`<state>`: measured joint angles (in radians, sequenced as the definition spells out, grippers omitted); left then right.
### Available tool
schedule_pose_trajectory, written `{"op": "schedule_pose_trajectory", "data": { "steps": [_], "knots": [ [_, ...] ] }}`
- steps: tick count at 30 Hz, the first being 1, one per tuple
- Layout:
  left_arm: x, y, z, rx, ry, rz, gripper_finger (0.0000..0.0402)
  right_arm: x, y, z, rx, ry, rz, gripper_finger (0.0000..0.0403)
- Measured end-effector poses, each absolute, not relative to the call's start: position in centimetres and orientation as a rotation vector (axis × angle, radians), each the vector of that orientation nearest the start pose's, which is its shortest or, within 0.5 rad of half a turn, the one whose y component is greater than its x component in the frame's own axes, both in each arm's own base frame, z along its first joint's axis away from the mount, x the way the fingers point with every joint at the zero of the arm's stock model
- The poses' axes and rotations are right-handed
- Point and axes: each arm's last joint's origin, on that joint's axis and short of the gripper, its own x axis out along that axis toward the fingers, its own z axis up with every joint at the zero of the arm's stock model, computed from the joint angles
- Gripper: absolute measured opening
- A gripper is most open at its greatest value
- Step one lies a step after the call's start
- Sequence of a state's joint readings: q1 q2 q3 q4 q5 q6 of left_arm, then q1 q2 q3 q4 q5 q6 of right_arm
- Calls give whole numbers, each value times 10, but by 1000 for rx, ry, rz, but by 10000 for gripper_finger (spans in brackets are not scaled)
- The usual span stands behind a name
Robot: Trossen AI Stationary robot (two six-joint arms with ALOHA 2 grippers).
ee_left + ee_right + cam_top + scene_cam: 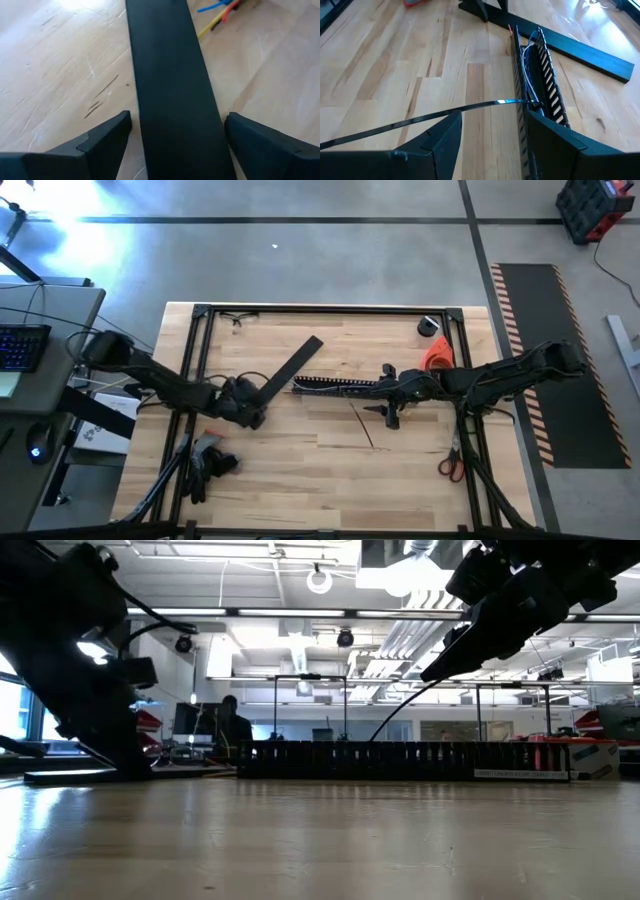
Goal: Ziptie cables
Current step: Close the black cable duct with a black cable duct lid
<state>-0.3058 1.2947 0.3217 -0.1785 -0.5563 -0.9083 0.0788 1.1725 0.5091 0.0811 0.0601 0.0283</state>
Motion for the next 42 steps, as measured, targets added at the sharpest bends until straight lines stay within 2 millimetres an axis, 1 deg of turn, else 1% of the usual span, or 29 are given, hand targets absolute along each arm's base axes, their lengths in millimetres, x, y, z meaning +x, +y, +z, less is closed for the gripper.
{"op": "schedule_pose_trajectory", "data": {
  "steps": [3, 6, 9, 13, 19, 25, 28, 31, 35, 39, 42],
  "knots": [
    [172, -37, 95, -334, 842, 719, 307, 228, 16, 190, -12, 581, 10, 204],
    [174, -38, 89, -325, 846, 745, 302, 228, 16, 190, -13, 582, 10, 204],
    [174, -39, 87, -346, 844, 750, 272, 228, 16, 190, -13, 583, 10, 204],
    [174, -40, 86, -360, 843, 756, 210, 228, 16, 190, -12, 583, 10, 204],
    [173, -39, 87, -384, 827, 782, 206, 228, 17, 190, -9, 584, 18, 204],
    [172, -36, 103, -366, 849, 814, 206, 228, 17, 190, 6, 584, 15, 204],
    [168, -31, 112, -319, 863, 819, 205, 228, 17, 190, 6, 582, 16, 204],
    [167, -26, 121, -313, 834, 828, 205, 228, 17, 190, 6, 582, 16, 204],
    [166, -19, 129, -298, 802, 833, 205, 228, 17, 191, 7, 576, 17, 204],
    [168, -14, 134, -287, 775, 829, 204, 228, 17, 191, 7, 572, 17, 204],
    [174, -13, 138, -264, 741, 783, 204, 229, 17, 191, 6, 565, 18, 204]
  ]
}}
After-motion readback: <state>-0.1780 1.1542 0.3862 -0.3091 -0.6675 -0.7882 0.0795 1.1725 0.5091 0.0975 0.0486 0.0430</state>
